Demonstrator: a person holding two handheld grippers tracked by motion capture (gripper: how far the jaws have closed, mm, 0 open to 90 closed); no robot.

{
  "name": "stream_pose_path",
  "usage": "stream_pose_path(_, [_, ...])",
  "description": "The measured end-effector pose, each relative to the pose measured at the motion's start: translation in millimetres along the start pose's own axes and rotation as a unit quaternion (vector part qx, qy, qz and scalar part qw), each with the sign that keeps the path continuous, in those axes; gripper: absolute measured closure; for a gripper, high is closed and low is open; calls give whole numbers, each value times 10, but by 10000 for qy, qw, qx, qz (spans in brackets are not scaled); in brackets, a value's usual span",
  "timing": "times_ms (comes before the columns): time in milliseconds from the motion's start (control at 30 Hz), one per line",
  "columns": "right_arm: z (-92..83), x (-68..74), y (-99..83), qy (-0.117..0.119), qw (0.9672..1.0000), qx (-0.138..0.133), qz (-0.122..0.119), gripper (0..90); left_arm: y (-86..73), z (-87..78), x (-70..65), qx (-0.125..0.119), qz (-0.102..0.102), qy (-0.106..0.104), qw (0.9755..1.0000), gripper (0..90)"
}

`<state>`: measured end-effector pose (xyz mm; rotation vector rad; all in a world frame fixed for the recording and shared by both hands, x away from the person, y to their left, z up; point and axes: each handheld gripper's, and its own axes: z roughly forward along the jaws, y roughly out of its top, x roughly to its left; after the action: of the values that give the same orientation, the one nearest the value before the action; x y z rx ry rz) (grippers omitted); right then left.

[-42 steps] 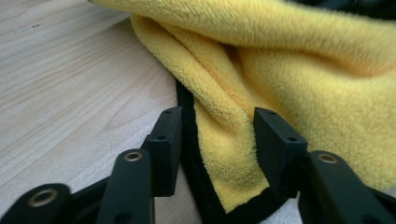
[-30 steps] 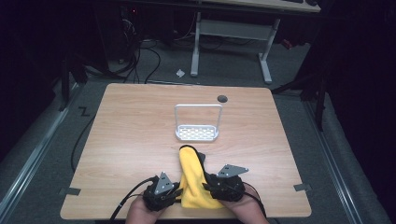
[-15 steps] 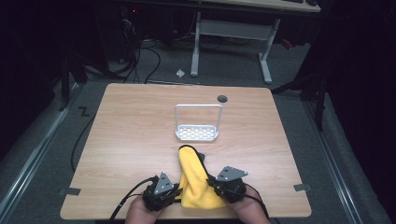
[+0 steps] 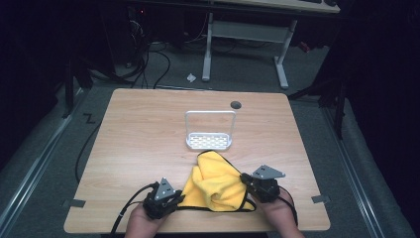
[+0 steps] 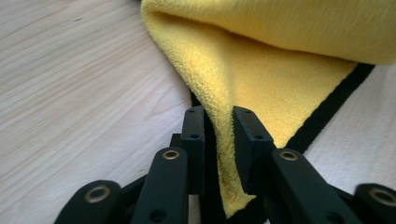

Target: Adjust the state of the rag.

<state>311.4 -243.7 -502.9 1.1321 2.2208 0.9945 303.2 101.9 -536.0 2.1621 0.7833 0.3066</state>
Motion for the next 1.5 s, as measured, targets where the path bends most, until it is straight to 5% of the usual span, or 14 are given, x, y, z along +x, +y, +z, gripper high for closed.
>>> stream_pose_path(433, [20,-494,-152,-583,9968,183,522,837,-126,-216,397,89,-219,660,9975,741])
stream_pose_path(633, [43,-562,-181,-649,9958,268,580,835,-184,-269,566,8,-420,916,9949,725])
stream_pose_path(833, [102,-544,-196,-710,9953,365,553,797,-144,-335,534,-124,-496,1382,9891,600])
stream_pose_path(933, [80,-560,-198,-671,9954,296,614,746,-79,-438,432,-443,-572,1226,9898,593])
stream_pose_path(1033, [29,-567,-185,-656,9953,147,696,708,-22,-427,279,-539,-660,675,9941,598])
stream_pose_path(1133, [-21,-548,-160,-645,9955,36,694,694,31,-274,36,-241,-451,-12,9987,618])
stream_pose_path(1233, [-74,-474,-132,-556,9967,-53,594,762,62,-111,-162,106,-197,-480,9986,704])
stream_pose_path(1267, [-90,-417,-117,-468,9978,-45,465,850,61,-63,-212,208,-88,-536,9983,761])
stream_pose_path(1333, [-90,-388,-108,-414,9983,-13,408,876,45,-9,-262,273,39,-570,9980,774])
stream_pose_path(1500, [-38,-303,-108,-257,9993,141,227,897,1,-61,-133,261,14,-509,9984,827])
